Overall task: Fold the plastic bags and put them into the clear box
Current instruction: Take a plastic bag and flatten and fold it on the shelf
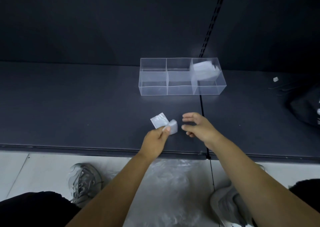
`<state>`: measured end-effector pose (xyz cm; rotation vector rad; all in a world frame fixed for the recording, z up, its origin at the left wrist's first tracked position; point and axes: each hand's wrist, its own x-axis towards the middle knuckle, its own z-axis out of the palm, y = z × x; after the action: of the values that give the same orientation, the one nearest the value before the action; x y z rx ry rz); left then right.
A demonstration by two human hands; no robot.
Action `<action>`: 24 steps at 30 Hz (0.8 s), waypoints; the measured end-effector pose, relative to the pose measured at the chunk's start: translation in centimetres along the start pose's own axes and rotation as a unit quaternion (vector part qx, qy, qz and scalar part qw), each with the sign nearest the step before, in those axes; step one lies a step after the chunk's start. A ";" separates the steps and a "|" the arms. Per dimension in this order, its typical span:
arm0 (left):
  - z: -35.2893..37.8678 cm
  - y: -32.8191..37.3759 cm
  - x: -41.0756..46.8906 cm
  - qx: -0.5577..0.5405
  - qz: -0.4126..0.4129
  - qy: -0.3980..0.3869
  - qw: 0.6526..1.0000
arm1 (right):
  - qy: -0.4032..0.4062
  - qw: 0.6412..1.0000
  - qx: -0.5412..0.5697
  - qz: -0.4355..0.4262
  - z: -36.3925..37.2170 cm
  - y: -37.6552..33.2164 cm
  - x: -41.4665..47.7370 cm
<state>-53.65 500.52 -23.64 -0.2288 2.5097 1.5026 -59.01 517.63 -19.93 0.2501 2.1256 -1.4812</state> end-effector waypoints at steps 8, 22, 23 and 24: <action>-1.5 -0.3 3.2 -0.224 -0.129 -0.016 0.966 | 0.015 1.000 0.010 -0.022 3.4 1.9 1.7; -1.4 -1.9 2.6 0.088 0.079 0.299 0.947 | 0.113 0.992 -0.055 0.008 4.8 1.3 3.6; -1.0 -2.0 2.5 0.160 0.157 0.263 0.938 | 0.113 0.991 -0.065 0.005 4.8 1.2 3.6; -0.6 -2.2 2.5 0.220 0.206 0.206 0.931 | 0.112 0.991 -0.075 0.002 4.9 1.2 3.7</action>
<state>-55.62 498.90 -25.88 0.0736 3.3192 1.0311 -60.03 513.11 -24.03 0.3809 2.3983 -1.3361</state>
